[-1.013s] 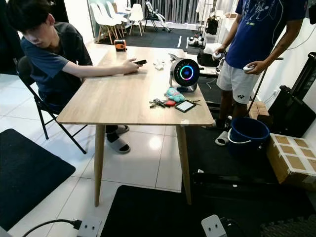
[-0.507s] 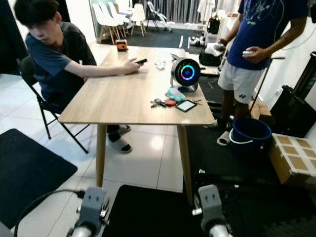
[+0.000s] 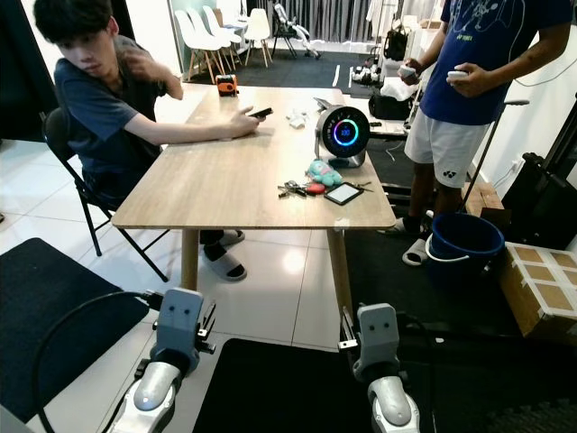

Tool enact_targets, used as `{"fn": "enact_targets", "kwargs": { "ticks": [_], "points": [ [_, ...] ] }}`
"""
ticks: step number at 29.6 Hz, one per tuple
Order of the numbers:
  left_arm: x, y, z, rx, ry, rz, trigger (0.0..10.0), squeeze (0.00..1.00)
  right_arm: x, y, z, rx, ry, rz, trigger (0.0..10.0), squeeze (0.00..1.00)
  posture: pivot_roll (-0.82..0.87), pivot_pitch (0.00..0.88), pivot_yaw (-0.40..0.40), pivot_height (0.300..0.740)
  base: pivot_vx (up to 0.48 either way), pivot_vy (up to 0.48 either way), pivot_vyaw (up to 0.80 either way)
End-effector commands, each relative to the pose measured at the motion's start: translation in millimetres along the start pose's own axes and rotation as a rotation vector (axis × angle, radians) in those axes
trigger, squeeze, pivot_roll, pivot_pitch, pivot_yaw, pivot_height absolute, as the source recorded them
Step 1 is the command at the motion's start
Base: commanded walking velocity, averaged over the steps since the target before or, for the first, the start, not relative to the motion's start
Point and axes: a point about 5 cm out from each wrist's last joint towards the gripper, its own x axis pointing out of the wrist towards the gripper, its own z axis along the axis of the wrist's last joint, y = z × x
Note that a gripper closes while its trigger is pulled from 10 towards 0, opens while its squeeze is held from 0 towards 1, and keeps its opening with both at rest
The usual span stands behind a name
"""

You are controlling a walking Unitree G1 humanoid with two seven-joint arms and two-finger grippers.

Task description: Hang keys on a hook

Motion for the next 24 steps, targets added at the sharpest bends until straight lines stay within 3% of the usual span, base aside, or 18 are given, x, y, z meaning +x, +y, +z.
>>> {"fn": "enact_targets", "kwargs": {
  "ticks": [1, 24],
  "points": [
    [-1.0, -3.0, 1.9, -0.016, 0.007, -0.011, 10.0, 0.0, -2.9, -1.0, -1.8, 0.019, 0.014, -0.011, 10.0, 0.0, 0.06, 0.083, 0.012, 0.74, 0.0, 0.0, 0.0],
    [0.6, -6.7, 30.4, -0.025, -0.026, -0.039, 10.0, 0.0, -3.3, -0.3, 1.2, 0.031, 0.037, -0.008, 10.0, 0.0, 0.07, 0.078, 0.017, 0.74, 0.0, 0.0, 0.0]
  ]
}}
